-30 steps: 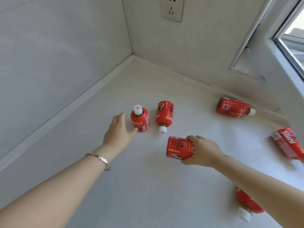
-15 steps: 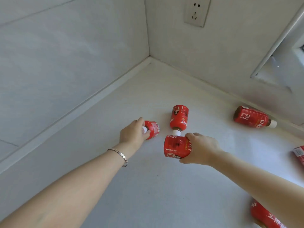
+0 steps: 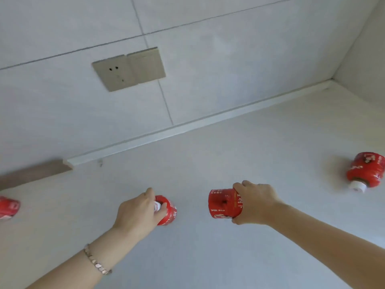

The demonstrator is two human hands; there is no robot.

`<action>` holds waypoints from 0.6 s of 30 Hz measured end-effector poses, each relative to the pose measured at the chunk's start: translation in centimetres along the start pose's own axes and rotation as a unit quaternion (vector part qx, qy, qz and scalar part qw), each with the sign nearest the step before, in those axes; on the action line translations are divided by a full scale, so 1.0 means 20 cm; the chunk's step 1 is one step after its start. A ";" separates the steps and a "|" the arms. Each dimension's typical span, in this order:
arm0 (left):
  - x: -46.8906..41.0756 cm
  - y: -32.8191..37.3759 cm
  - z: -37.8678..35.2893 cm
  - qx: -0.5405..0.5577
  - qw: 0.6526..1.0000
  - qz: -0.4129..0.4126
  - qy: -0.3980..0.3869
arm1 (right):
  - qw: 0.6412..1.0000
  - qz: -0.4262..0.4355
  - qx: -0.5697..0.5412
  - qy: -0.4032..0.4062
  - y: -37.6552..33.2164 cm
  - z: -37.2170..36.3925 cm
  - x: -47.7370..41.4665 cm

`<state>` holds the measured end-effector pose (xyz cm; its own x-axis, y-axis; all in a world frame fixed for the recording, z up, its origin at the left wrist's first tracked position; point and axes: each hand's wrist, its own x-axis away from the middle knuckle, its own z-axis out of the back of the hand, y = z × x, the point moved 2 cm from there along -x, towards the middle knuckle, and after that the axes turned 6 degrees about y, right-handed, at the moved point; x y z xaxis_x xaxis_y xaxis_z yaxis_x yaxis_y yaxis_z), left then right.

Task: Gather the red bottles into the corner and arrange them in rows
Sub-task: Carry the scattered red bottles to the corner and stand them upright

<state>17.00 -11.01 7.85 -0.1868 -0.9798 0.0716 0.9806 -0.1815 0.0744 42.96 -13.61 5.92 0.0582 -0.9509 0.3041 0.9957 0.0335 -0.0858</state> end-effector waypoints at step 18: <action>0.67 -2.49 0.06 0.051 0.961 0.271 0.035 | 0.987 0.142 0.055 -0.048 -2.71 -0.15 -0.58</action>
<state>-34.49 -14.94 6.31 0.3568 -0.9323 0.0596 0.9214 0.3617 0.1421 -11.96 -5.24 4.20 0.3383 -0.8647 0.3713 0.9394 0.3335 -0.0794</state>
